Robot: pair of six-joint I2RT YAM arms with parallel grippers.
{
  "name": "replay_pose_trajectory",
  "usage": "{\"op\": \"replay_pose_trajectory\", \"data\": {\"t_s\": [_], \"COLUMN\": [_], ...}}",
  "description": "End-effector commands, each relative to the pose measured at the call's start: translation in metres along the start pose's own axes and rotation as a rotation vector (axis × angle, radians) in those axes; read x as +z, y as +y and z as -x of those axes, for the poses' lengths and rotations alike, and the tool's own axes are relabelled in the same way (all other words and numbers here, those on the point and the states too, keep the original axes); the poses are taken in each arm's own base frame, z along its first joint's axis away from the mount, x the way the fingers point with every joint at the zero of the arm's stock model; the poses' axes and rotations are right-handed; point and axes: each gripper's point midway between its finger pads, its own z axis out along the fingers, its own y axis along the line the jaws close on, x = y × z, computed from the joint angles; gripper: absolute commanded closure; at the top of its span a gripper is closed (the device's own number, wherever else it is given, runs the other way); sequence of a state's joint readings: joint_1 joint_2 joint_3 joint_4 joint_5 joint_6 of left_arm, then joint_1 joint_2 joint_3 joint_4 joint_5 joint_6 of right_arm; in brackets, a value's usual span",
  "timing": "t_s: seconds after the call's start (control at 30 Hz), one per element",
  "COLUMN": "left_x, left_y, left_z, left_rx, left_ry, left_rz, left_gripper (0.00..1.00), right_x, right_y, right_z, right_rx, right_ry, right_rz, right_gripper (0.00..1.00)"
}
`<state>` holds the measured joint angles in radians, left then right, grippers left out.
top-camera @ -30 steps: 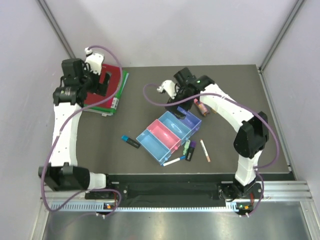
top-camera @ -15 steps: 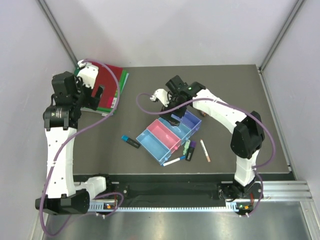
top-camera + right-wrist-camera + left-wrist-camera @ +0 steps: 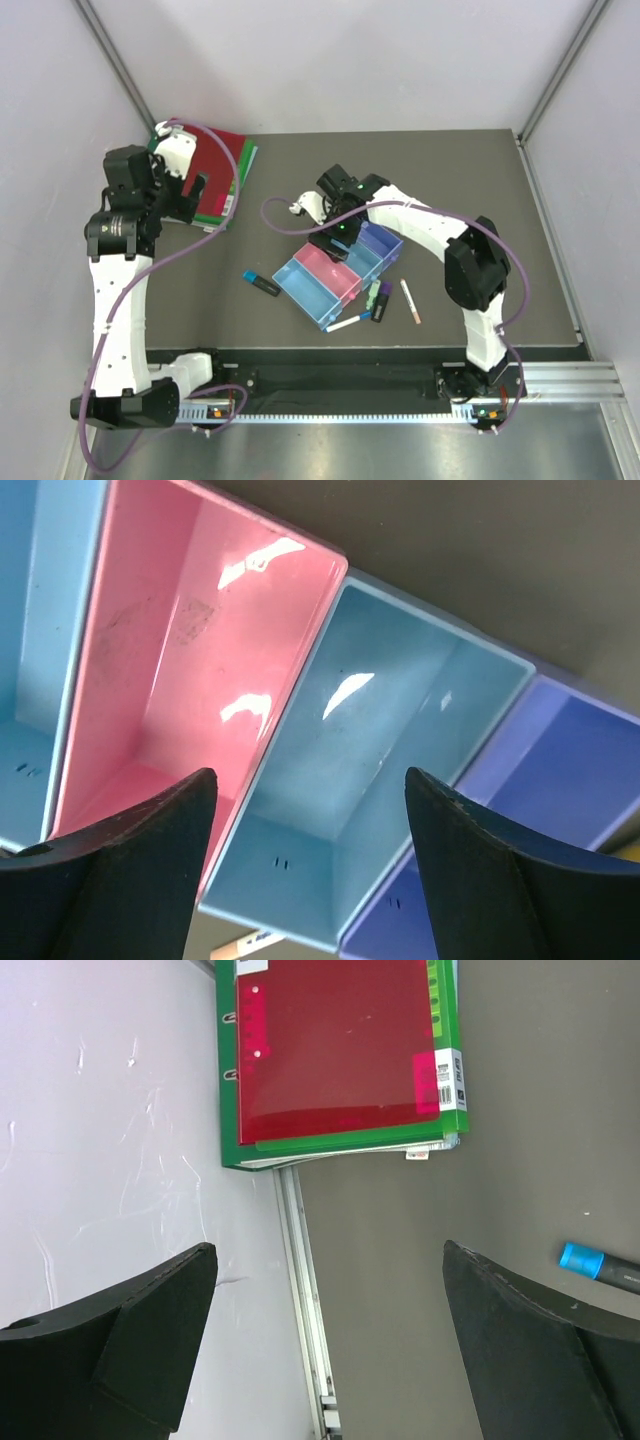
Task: Sort the stationery into containers
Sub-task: Move the storage box to the center of the board.
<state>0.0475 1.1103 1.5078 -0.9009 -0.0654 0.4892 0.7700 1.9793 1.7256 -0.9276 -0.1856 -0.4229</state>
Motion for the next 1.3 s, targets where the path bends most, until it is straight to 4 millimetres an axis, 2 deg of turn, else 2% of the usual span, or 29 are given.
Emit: {"op": "replay_pose_trajectory", "data": {"t_s": [0.0,0.07,0.23,0.37,0.43,0.47,0.57,1.03,1.13,1.27], "left_x": [-0.011,-0.010,-0.009,-0.008,-0.008,-0.008,-0.008,-0.006,-0.007,-0.006], "left_y": [0.013,0.014,0.015,0.015,0.015,0.015,0.015,0.014,0.012,0.007], "left_z": [0.017,0.019,0.022,0.021,0.021,0.021,0.021,0.023,0.022,0.018], "left_rx": [-0.001,0.003,0.000,0.002,0.001,-0.001,-0.001,0.019,0.024,0.033], "left_ry": [-0.047,-0.048,-0.051,-0.045,-0.044,-0.043,-0.036,-0.013,-0.010,-0.003], "left_rz": [0.036,0.036,0.038,0.037,0.038,0.037,0.033,0.006,-0.005,-0.024], "left_gripper": [0.01,0.01,0.01,0.01,0.01,0.01,0.01,0.01,0.01,0.01], "right_x": [0.015,0.023,0.036,0.042,0.045,0.045,0.046,0.045,0.041,0.039], "right_y": [0.002,0.002,-0.003,-0.010,-0.012,-0.014,-0.021,-0.057,-0.074,-0.099], "right_z": [0.010,0.009,0.015,0.022,0.025,0.029,0.035,0.086,0.099,0.104], "right_rx": [0.026,0.040,0.074,0.097,0.118,0.126,0.169,0.501,0.590,0.729], "right_ry": [-0.029,-0.021,-0.019,-0.039,-0.048,-0.059,-0.079,-0.252,-0.320,-0.389], "right_rz": [0.013,0.020,0.014,-0.012,-0.019,-0.029,-0.057,-0.157,-0.207,-0.243], "right_gripper": [0.26,0.30,0.59,0.66,0.74,0.84,1.00,1.00,1.00,1.00]}}
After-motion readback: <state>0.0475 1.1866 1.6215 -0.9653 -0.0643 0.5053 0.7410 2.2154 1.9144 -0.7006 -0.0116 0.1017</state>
